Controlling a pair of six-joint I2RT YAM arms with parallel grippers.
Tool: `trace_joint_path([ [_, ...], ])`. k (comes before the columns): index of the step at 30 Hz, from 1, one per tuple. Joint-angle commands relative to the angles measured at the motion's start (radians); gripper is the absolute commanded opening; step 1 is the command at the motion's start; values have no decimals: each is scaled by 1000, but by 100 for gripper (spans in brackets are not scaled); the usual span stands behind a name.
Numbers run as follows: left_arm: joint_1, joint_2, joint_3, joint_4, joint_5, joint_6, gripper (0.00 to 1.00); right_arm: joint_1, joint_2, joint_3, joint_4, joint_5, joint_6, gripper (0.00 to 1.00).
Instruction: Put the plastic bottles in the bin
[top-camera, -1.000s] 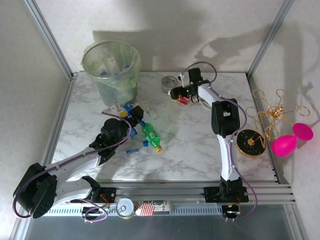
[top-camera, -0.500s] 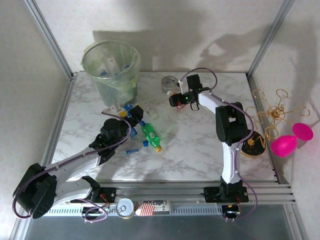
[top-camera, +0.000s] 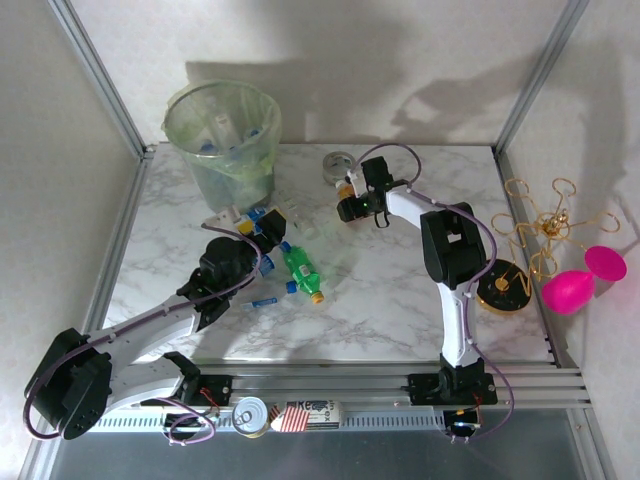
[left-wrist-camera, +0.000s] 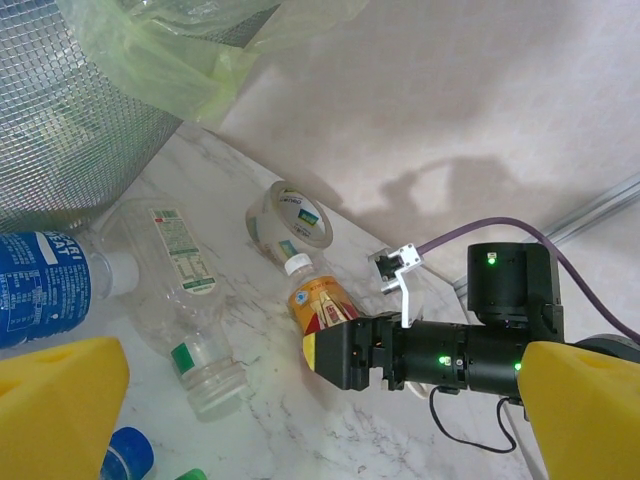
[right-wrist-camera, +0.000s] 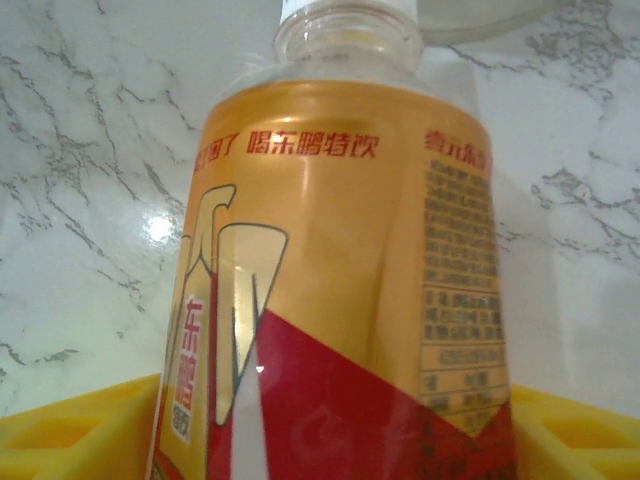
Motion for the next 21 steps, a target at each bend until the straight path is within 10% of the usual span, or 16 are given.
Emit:
trace_joint_path([
  [1,-9,-7,22,14,0,-18,100,8,-18,-9,9,20,-12,63],
  [21,-55,123,107,99,122,-103,100,127,-506,-524,480,-253,144,52],
])
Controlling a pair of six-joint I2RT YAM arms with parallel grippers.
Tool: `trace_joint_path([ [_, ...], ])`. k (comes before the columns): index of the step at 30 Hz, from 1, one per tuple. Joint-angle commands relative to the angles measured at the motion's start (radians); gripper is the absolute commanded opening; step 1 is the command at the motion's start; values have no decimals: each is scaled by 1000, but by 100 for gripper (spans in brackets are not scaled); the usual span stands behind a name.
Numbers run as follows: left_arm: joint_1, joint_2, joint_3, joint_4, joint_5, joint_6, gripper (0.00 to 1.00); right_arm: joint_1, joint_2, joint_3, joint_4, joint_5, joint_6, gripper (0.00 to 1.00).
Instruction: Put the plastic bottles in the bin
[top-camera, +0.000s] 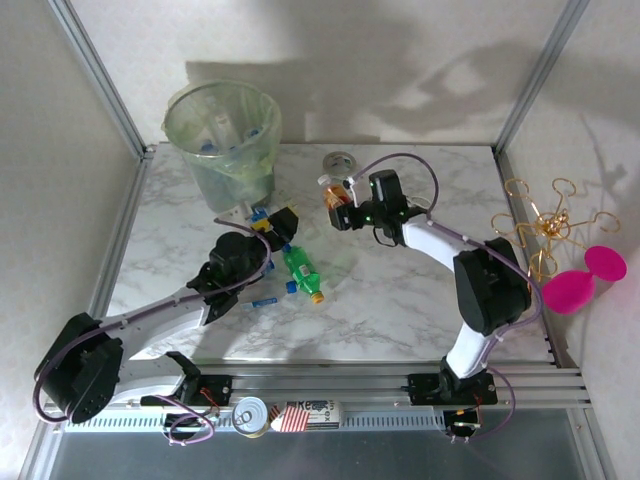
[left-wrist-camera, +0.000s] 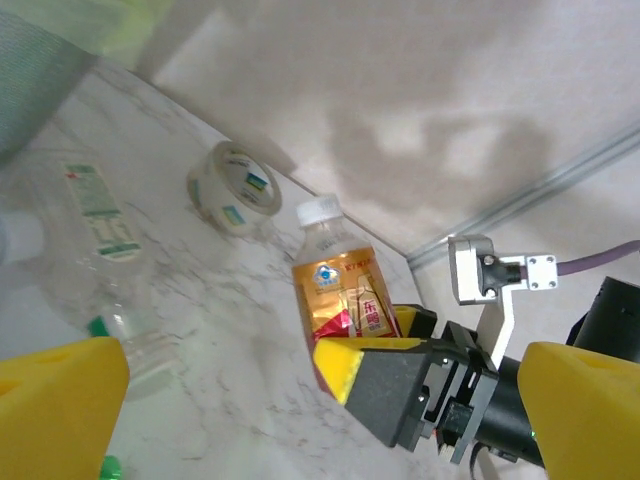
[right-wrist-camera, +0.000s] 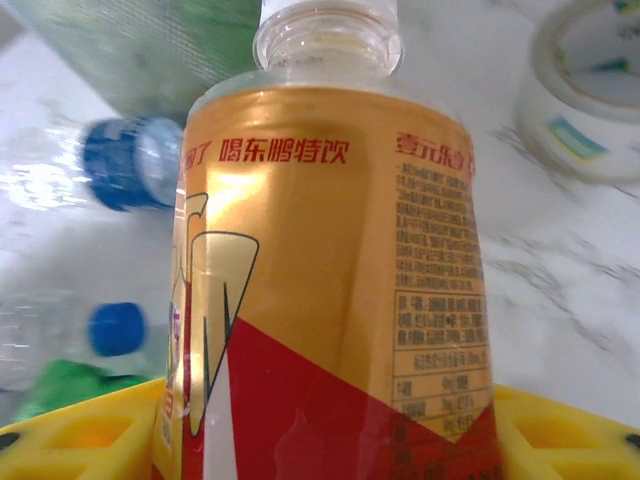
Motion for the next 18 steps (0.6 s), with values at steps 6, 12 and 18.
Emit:
trace_joint_path([
  [6,-36,75,97,45,44,-32,100,116,-135,-155,243,-52,92,52],
  [12,-36,129,120,32,24,-65,100,179,-221,-235,337,-55,119,51],
  [18,-37,182,140,70,67,-112,100,213,-230,-265,384,-80,135,52],
])
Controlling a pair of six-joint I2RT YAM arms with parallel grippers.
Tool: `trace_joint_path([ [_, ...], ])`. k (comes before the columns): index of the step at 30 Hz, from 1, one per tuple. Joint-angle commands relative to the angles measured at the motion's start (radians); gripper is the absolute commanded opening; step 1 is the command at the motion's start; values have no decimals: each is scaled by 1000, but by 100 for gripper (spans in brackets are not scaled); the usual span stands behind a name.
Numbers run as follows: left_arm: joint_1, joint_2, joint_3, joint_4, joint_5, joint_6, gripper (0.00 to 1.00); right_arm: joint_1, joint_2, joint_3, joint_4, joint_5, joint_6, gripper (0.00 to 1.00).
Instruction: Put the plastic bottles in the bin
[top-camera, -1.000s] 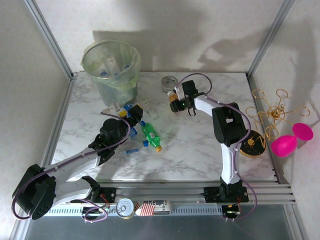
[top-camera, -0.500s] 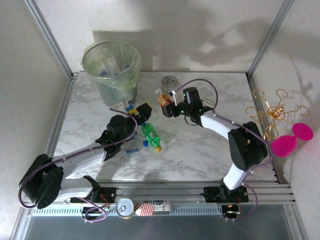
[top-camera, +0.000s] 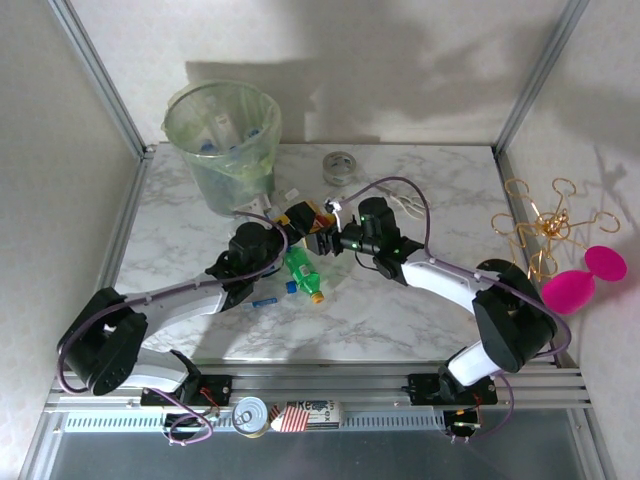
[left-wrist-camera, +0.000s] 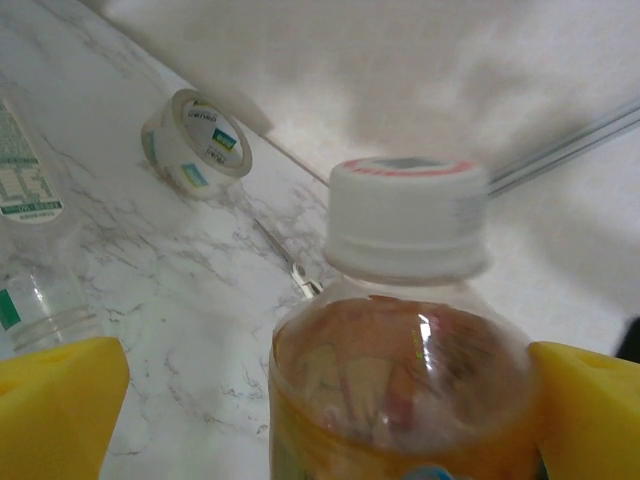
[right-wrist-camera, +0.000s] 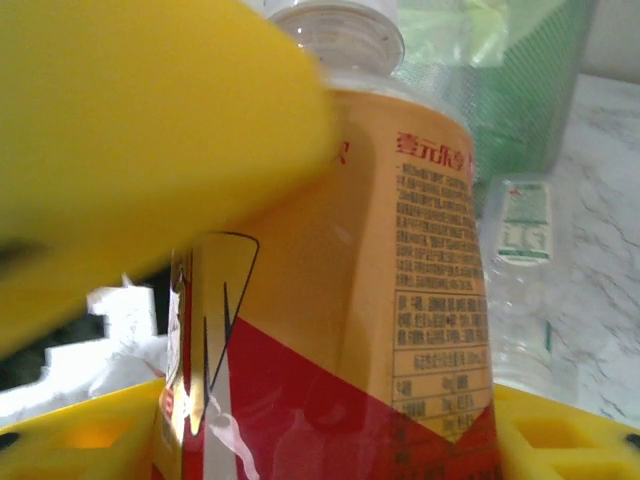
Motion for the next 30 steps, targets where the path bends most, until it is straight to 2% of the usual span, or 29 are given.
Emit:
trace_joint_path([
  [1,-7,20,37,53,33,-41,100,11,-12,-24,79,-32,25,52],
  [5,-9,31,40,65,43,-51,99,47,-8,-32,99,-42,30,52],
  [8,-10,35,43,67,51,-49,95,54,-6,-35,111,-46,30,52],
  [12,-12,42,43,76,64,-50,86,55,-4,-35,114,-43,28,52],
  [17,-12,40,35,93,67,-52,67,58,-6,-38,114,-35,25,52],
  [21,-12,37,32,93,69,-47,57,58,-9,-40,112,-32,25,53],
  [26,-9,12,57,40,39,5,50,58,-17,-44,116,-31,28,62],
  [30,12,2,104,-27,27,45,48,58,-46,-66,142,-20,39,77],
])
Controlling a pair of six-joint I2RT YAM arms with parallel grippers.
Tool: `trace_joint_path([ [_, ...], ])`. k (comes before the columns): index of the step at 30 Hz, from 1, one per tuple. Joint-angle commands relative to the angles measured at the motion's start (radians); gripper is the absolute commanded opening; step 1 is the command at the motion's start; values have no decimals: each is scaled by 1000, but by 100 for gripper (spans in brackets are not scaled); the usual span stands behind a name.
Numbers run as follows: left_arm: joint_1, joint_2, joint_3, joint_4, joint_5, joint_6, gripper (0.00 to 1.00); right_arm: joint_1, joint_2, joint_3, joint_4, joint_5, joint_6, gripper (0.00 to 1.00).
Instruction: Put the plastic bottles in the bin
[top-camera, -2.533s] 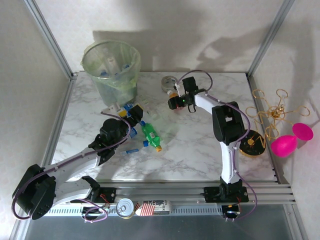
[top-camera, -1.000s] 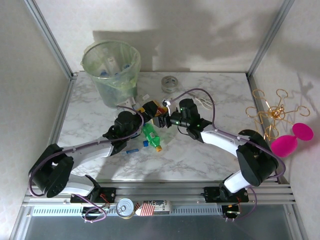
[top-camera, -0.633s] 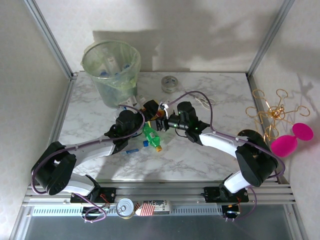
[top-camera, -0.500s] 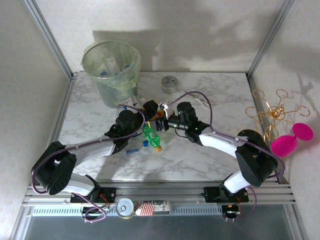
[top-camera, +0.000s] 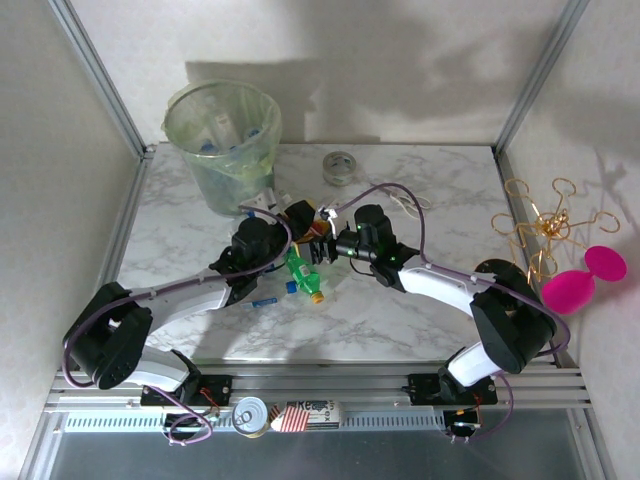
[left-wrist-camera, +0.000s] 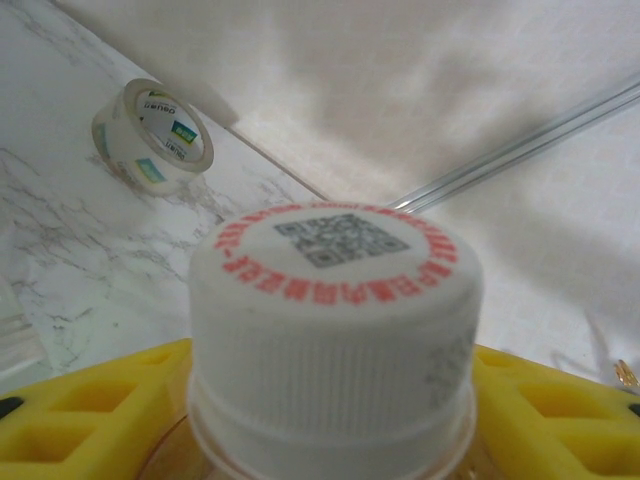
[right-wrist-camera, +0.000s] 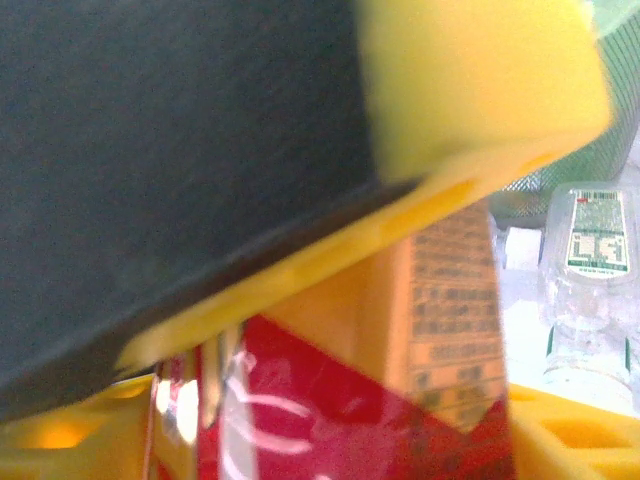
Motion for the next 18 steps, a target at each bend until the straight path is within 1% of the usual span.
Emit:
trace_joint_path([
  [1,19,-30,64,-58,-16,60,48,13,-51,-27,60,6,5,81],
  [2,29,-29,76,-66,-13,71,48,13,-62,-33,65,14,6,84],
  [6,86,-34,137,-107,-4,120,48,12,-104,-59,80,46,14,90],
  [12,185,-39,316,-209,11,237,48,13,-141,-96,82,132,25,99],
  [15,244,-39,413,-257,15,296,48,13,-140,-101,63,212,43,99],
  [18,305,-39,497,-301,-19,370,48,13,-137,-103,46,285,64,99],
])
